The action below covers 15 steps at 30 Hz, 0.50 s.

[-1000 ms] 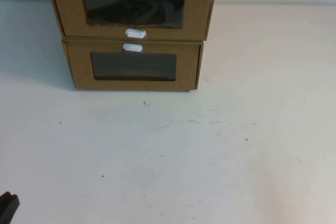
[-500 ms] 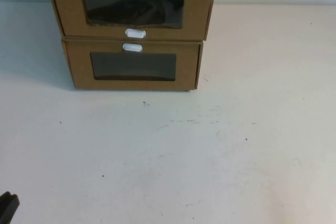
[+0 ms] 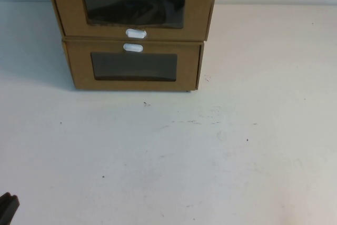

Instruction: Close the shoe box

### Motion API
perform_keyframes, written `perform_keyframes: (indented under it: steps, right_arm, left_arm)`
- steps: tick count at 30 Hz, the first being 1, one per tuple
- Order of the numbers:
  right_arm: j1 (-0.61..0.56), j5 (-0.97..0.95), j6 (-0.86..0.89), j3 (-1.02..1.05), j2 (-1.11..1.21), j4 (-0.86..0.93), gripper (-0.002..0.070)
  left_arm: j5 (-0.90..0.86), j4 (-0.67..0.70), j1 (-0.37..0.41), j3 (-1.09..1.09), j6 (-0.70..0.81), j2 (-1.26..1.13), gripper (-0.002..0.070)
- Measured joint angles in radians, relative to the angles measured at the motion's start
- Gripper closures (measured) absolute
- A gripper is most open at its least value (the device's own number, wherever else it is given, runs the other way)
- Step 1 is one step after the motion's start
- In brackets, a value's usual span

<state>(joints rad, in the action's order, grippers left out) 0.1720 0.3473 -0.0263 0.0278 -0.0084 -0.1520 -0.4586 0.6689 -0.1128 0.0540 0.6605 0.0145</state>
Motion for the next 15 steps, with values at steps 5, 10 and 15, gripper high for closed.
perform_keyframes:
  steps: [5,10,15]
  right_arm:
    - [0.000,0.000,0.002,0.000,0.000,0.000,0.0687]
    - [0.000,0.001,0.002,0.000,0.000,0.000,0.0687]
    - [0.000,0.001,0.003,0.000,0.000,0.000,0.0687]
  left_arm:
    - [0.000,0.000,0.000,0.000,0.000,0.000,0.0677]
    - [0.000,0.000,0.000,0.000,0.000,0.000,0.0677]
    - [0.021,-0.038,0.000,0.000,0.020,0.000,0.0677]
